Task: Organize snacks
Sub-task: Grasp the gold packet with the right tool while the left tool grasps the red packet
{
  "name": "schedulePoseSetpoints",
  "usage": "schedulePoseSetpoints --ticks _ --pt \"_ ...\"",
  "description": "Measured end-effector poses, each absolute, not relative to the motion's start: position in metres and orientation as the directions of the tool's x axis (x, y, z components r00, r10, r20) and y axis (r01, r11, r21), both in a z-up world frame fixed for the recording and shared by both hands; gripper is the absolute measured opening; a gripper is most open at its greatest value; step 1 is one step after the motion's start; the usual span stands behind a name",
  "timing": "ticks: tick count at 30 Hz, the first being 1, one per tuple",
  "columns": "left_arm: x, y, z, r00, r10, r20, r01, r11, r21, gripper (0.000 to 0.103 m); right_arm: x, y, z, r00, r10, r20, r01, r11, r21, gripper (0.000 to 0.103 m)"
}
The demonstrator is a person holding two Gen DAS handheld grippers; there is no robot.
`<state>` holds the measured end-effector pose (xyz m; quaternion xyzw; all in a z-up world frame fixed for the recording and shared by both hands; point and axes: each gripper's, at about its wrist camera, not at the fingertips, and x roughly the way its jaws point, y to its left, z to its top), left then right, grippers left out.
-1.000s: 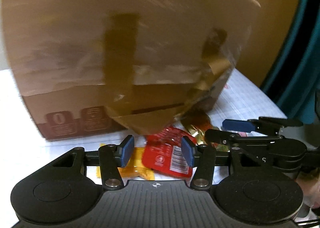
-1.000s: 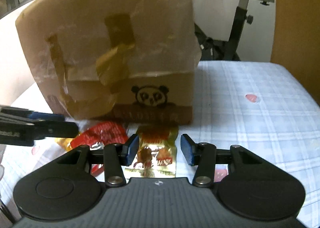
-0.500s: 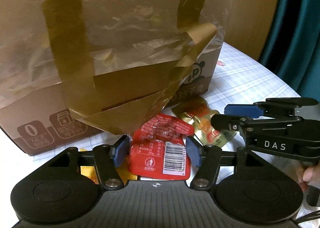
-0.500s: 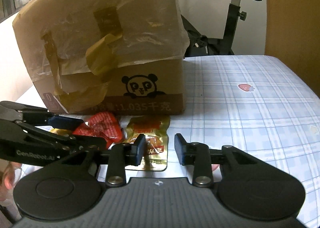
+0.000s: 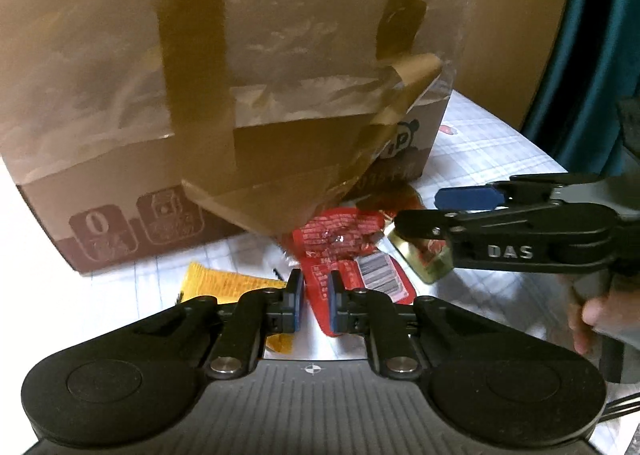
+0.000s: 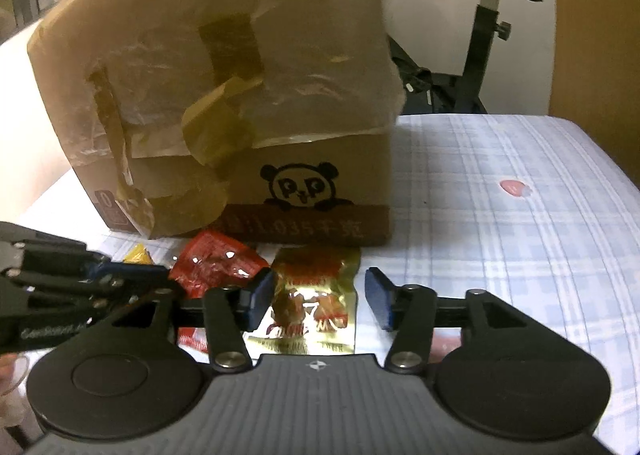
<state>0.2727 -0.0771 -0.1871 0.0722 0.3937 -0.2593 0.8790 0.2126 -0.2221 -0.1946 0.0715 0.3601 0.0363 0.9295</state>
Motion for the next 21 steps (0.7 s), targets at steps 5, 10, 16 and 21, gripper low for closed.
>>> schedulePoseSetpoints --ticks 5,10,16,21 --pt "0.266 -0.067 -0.190 0.547 -0.388 -0.742 0.495 0.865 -0.087 0.013 0.213 -0.215 -0.199 0.737 0.106 -0.668 -0.034 0.992 0.120 0.057" --pt "0.265 -0.063 -0.182 0.563 -0.391 -0.728 0.474 0.874 -0.103 0.029 0.204 -0.208 -0.203 0.745 0.104 -0.659 -0.055 0.994 0.095 0.053" --pt "0.275 -0.082 -0.173 0.572 -0.417 -0.707 0.493 0.863 -0.110 0.059 0.194 -0.206 -0.202 0.737 0.113 -0.666 -0.064 0.993 0.098 0.048" --pt "0.282 -0.102 -0.179 0.579 -0.386 -0.718 0.493 0.867 -0.068 0.059 0.174 -0.210 -0.204 0.757 0.087 -0.647 -0.021 0.994 0.108 0.047"
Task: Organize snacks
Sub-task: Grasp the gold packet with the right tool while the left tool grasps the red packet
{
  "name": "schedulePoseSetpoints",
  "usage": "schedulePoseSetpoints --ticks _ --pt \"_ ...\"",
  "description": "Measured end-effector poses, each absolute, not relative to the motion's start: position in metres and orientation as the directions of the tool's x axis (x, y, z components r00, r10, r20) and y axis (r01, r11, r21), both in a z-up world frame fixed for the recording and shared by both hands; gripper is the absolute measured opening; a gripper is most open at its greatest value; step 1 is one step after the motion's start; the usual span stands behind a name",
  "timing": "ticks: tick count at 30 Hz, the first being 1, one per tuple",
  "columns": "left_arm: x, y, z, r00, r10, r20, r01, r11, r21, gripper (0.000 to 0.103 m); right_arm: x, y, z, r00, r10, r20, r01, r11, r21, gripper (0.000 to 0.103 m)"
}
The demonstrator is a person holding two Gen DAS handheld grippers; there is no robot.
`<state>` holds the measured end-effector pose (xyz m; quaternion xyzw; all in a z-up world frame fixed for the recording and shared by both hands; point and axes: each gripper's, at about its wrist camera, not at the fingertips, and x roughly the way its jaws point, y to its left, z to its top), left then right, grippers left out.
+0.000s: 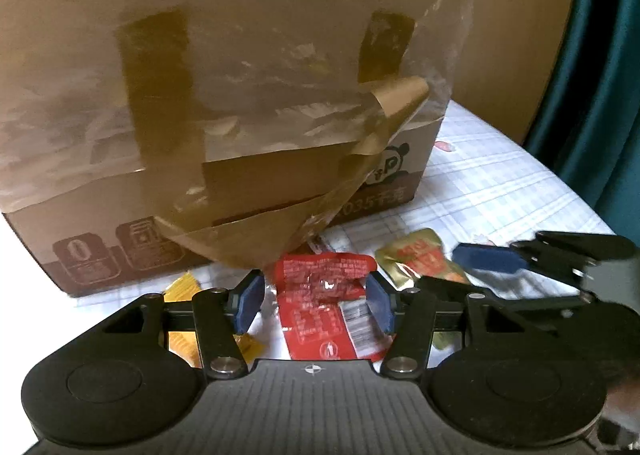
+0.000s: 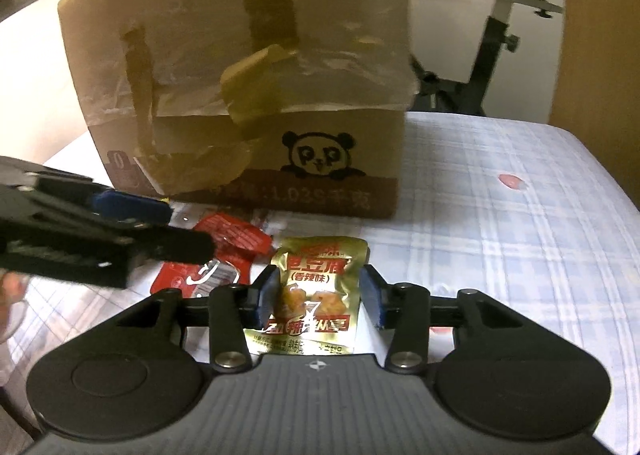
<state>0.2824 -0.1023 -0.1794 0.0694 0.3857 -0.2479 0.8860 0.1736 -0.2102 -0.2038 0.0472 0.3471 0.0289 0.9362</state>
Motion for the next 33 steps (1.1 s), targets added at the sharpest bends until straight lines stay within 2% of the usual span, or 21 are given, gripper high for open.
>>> schedulePoseSetpoints --ticks 6,13,25,33 --pt "0.289 -0.118 -0.191 0.595 -0.360 -0.719 0.487 0.873 -0.035 0.060 0.175 -0.210 -0.203 0.762 0.085 -0.642 -0.016 0.994 0.112 0.046" --pt "0.274 -0.106 -0.189 0.594 -0.382 -0.708 0.509 0.860 -0.037 0.040 0.174 -0.213 -0.203 0.765 0.092 -0.637 -0.017 0.992 0.123 0.046" --pt "0.226 -0.072 -0.189 0.588 -0.363 -0.723 0.479 0.876 -0.051 0.040 0.174 -0.213 -0.203 0.765 0.094 -0.637 -0.018 0.992 0.124 0.046" --pt "0.207 -0.030 -0.192 0.624 -0.298 -0.722 0.333 0.938 -0.100 0.040 0.174 -0.212 -0.203 0.765 0.094 -0.637 -0.018 0.992 0.125 0.046"
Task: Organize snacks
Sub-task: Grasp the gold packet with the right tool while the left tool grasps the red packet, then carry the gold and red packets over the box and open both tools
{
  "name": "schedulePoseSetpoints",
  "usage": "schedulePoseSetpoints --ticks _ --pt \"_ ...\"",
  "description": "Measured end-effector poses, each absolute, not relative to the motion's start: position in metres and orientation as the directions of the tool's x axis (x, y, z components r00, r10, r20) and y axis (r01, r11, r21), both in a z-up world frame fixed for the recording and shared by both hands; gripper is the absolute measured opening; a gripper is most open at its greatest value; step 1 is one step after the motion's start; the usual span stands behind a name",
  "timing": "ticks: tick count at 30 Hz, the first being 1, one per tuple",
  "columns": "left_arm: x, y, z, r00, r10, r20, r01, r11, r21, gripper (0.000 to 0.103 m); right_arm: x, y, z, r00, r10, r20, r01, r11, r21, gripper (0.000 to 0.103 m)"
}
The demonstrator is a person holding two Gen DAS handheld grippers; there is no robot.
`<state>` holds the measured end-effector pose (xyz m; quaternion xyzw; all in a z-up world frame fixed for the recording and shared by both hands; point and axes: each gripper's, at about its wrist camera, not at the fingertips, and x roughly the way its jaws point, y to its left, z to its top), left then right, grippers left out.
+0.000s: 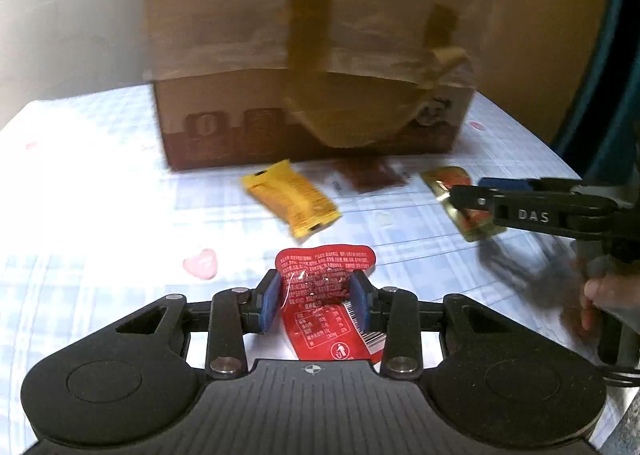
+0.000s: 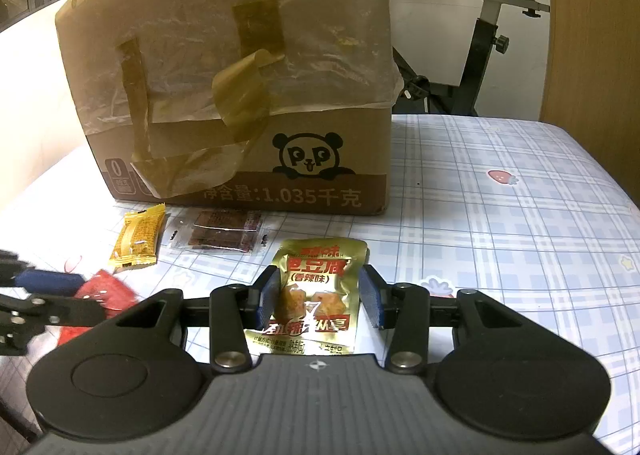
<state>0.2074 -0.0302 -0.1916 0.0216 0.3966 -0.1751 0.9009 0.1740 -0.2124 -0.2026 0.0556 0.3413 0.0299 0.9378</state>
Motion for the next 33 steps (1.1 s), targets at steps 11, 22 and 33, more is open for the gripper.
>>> schedulePoseSetpoints --ticks 11,22,33 --pt "0.202 -0.032 -0.186 0.660 -0.285 -0.695 0.316 0.945 -0.087 0.040 0.171 -0.210 -0.201 0.775 0.112 -0.622 -0.045 0.992 0.121 0.044" --pt "0.197 -0.029 -0.180 0.670 -0.289 -0.684 0.302 0.948 -0.104 0.040 0.176 -0.199 -0.202 0.754 0.118 -0.647 -0.090 0.993 0.078 0.060" --pt "0.191 -0.018 -0.169 0.694 -0.297 -0.655 0.285 0.950 -0.129 0.039 0.177 -0.191 -0.204 0.752 0.098 -0.652 -0.112 0.993 0.020 0.054"
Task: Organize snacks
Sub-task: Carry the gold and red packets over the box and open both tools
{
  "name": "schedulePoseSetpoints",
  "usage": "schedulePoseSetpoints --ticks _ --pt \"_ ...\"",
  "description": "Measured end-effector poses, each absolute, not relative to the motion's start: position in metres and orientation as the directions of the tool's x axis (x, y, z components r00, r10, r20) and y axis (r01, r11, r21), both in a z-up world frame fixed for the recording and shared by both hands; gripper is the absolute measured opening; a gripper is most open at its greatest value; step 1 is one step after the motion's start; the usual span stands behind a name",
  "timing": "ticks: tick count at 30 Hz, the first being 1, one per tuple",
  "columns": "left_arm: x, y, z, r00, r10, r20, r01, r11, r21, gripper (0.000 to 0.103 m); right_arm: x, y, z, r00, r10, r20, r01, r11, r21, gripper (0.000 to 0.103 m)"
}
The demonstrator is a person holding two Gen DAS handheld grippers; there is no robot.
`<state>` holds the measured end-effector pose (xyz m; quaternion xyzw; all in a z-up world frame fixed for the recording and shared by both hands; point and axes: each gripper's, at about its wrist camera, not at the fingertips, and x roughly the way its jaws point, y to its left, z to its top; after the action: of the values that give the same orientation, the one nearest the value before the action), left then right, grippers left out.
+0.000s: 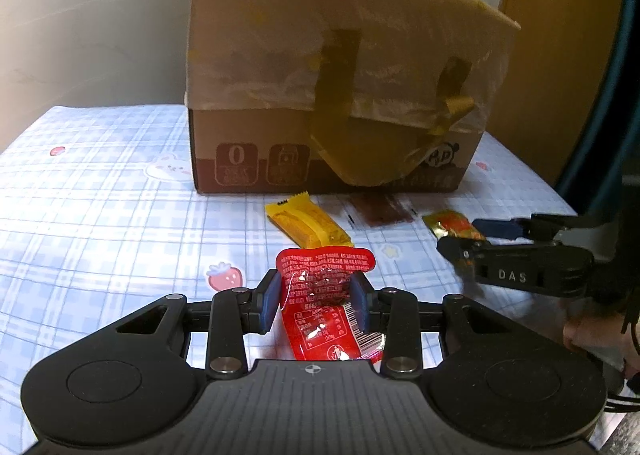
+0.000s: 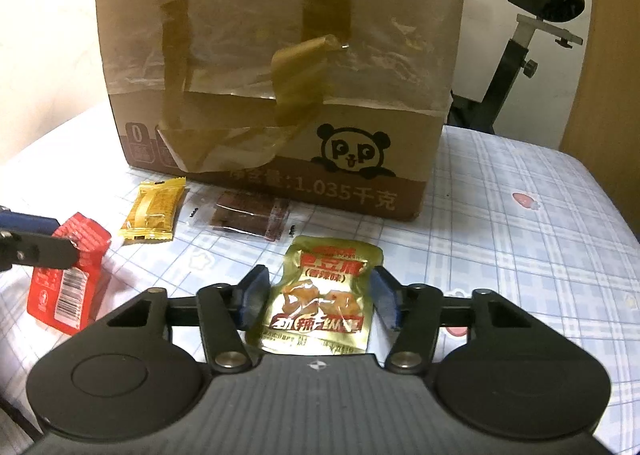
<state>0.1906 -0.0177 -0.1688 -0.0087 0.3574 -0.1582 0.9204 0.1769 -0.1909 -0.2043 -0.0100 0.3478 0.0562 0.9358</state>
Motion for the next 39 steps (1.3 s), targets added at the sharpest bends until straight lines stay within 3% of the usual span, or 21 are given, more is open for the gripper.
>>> schedulePoseSetpoints --ticks 9,22,26,31,39 --pt "0.189 -0.002 -0.141 0.740 -0.301 -0.601 0.274 0.952 -0.140 0.039 0.160 -0.202 -0.177 0.801 0.106 -0.590 -0.071 0.994 0.082 0.053" --pt "0.215 0.001 -0.037 0.852 -0.358 -0.382 0.347 0.933 -0.100 0.040 0.157 -0.200 -0.055 0.941 0.159 -0.298 -0.156 0.987 0.033 0.053" --pt "0.237 -0.010 -0.008 0.860 -0.383 -0.338 0.377 0.922 -0.088 0.040 0.179 -0.201 -0.028 0.949 0.177 -0.260 -0.178 0.984 0.022 0.053" --pt "0.282 -0.033 0.014 0.874 -0.379 -0.305 0.382 0.923 -0.053 0.040 0.224 -0.205 -0.007 0.945 0.200 -0.258 -0.190 0.980 0.062 0.053" --pt "0.338 -0.062 0.011 0.864 -0.352 -0.360 0.369 0.929 -0.025 0.040 0.288 -0.196 -0.016 0.902 0.176 -0.394 -0.179 0.983 0.028 0.054"
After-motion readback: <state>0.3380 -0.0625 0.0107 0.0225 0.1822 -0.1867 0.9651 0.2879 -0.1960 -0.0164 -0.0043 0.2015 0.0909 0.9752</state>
